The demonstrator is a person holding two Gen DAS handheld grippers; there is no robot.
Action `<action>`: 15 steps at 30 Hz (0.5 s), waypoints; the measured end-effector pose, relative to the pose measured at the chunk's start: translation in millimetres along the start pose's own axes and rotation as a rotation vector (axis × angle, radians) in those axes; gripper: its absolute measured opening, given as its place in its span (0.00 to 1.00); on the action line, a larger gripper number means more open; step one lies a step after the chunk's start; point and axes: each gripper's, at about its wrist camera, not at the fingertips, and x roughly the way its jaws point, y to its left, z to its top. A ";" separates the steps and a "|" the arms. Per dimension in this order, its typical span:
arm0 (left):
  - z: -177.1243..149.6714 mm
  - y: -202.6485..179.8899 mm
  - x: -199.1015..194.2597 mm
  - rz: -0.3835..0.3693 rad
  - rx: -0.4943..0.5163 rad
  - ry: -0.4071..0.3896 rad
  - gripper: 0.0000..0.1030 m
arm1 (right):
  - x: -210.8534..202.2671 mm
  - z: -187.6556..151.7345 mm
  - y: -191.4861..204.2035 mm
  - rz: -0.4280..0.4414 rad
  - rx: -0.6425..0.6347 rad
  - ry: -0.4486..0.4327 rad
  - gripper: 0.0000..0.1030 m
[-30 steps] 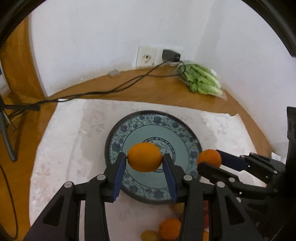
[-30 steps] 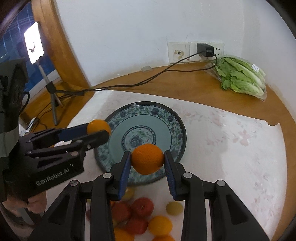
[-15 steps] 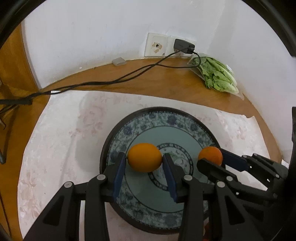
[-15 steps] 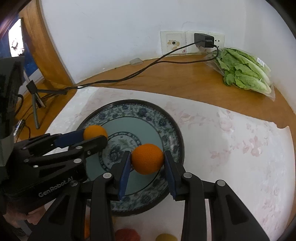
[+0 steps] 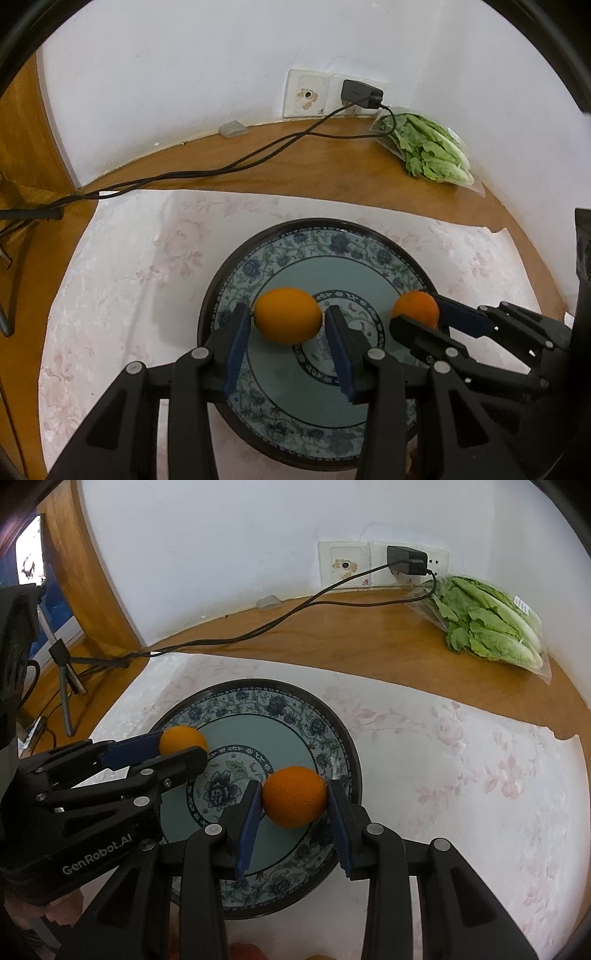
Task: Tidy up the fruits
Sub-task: 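Open both tools to release the oranges onto the plate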
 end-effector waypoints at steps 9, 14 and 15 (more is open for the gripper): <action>-3.3 4.2 -26.3 -0.007 -0.013 -0.032 0.62 | -29.1 -4.5 4.4 0.025 0.009 -0.040 0.50; -8.8 5.4 -48.1 -0.002 -0.004 -0.040 0.71 | -51.4 -11.5 11.5 0.047 -0.002 -0.046 0.53; -10.4 5.4 -53.3 0.000 -0.001 -0.042 0.71 | -55.3 -12.7 12.6 0.054 -0.002 -0.047 0.54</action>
